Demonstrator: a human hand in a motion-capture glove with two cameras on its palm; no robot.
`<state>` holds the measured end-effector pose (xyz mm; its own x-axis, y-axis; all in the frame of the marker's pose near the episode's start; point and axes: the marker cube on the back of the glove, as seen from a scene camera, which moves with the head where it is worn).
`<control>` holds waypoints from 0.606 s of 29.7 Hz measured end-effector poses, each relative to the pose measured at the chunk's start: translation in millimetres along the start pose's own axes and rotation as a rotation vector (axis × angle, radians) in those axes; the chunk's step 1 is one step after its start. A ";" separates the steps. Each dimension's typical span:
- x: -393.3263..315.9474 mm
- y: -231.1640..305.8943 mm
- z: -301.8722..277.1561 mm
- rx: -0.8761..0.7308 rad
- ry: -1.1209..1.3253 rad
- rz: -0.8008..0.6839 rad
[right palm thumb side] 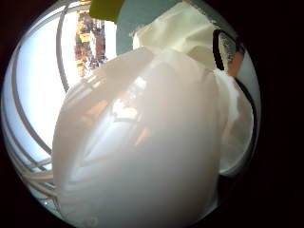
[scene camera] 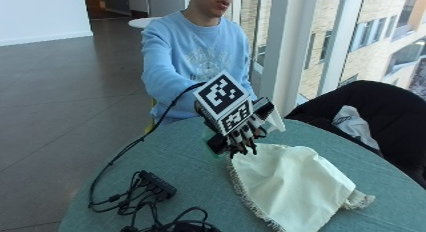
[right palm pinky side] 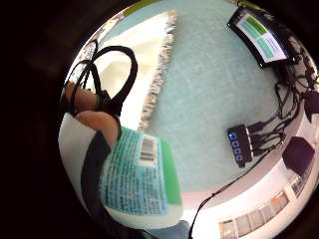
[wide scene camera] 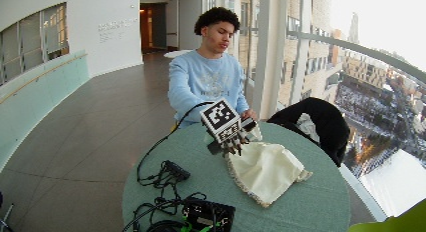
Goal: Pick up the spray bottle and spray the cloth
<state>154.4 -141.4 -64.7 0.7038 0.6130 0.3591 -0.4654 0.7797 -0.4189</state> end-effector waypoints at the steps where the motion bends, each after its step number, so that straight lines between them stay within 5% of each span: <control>1: -5.7 1.4 0.0 0.016 -0.025 -0.033; 9: -76.0 14.2 18.4 0.155 -0.244 -0.361; 18: -162.3 20.6 106.2 0.194 -0.585 -0.618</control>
<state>-26.4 -211.3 -43.0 0.4967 -0.0012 0.8679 -0.2118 0.9696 0.1225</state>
